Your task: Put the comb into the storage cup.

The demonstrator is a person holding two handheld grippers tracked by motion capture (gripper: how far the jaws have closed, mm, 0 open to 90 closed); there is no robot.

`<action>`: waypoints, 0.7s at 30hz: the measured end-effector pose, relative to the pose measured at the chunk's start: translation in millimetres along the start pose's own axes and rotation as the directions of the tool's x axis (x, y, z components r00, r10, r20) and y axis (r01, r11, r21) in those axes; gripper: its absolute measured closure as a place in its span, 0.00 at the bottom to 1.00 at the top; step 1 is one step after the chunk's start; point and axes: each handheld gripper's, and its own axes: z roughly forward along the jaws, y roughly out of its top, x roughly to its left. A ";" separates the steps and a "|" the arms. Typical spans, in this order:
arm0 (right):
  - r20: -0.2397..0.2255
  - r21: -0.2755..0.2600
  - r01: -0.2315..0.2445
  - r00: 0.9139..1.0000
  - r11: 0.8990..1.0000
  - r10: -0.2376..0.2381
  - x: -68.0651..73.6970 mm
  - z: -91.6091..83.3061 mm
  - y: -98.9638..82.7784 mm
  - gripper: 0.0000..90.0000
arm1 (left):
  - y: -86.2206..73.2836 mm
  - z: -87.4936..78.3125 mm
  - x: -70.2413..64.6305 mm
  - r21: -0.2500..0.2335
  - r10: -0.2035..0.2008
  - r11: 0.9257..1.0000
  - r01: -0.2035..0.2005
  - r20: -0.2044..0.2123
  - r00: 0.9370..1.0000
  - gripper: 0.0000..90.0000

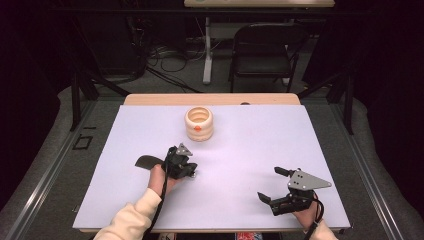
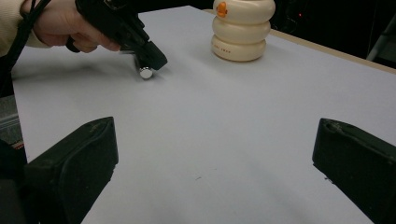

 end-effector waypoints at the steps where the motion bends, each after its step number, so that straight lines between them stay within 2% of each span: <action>1: 0.002 -0.001 0.002 1.000 1.000 -0.002 -0.2 -0.2 0.0 0.00 | -0.7 -1.0 -0.4 0.005 0.000 1.000 0.000 0.004 1.000 1.00; 9: 0.001 0.000 0.001 1.000 1.000 -0.001 -0.2 -0.2 0.0 0.00 | -7.7 -5.6 -5.9 0.026 0.017 1.000 -0.018 0.016 1.000 1.00; 21: 0.002 0.000 0.001 1.000 1.000 -0.001 -0.2 -0.4 0.1 0.00 | -20.7 -18.3 -8.6 0.045 0.014 0.999 -0.015 0.019 1.000 1.00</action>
